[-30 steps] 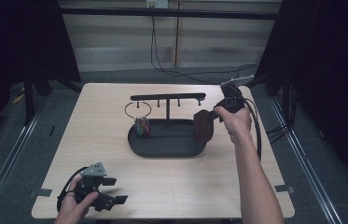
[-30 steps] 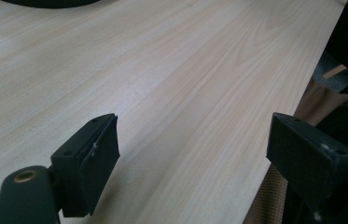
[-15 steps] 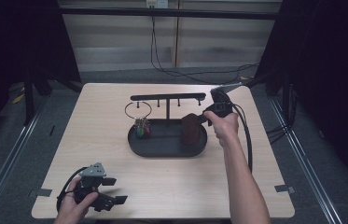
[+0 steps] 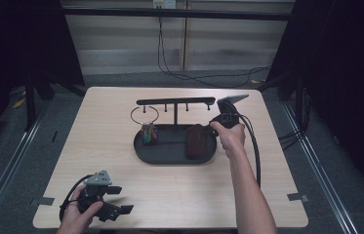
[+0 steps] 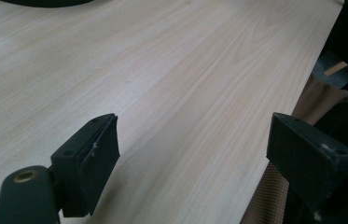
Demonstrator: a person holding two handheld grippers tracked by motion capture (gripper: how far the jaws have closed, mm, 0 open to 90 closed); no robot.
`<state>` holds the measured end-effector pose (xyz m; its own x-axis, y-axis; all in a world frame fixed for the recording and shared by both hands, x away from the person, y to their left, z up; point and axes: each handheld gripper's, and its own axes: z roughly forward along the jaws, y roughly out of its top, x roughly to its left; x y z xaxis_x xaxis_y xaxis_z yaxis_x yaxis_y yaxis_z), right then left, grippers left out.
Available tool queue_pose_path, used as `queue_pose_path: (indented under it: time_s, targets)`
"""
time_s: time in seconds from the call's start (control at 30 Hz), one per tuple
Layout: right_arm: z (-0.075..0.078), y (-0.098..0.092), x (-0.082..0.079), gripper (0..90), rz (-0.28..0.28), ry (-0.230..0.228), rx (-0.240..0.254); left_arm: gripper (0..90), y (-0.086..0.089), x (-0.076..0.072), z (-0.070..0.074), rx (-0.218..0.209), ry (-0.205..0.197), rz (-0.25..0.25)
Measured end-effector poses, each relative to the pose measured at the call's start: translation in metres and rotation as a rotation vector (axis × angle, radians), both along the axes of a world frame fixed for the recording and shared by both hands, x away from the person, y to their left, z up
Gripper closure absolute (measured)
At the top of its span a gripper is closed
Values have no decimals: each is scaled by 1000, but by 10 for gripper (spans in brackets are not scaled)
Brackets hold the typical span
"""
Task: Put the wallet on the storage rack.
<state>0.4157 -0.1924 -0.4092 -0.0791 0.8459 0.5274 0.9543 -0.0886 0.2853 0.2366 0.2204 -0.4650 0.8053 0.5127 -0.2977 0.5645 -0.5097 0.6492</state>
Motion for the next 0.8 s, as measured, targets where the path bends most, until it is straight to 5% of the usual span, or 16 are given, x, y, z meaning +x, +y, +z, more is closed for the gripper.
queue_pose_path:
  time_s: [0.4,0.8]
  targets:
    - [-15,4,4,862,1,-18,-98,167,0,-1,1,-5,-2,-3]
    - [-6,-3,-3,738,11,-107,-77,167,0,-1,1,-5,-3,-1]
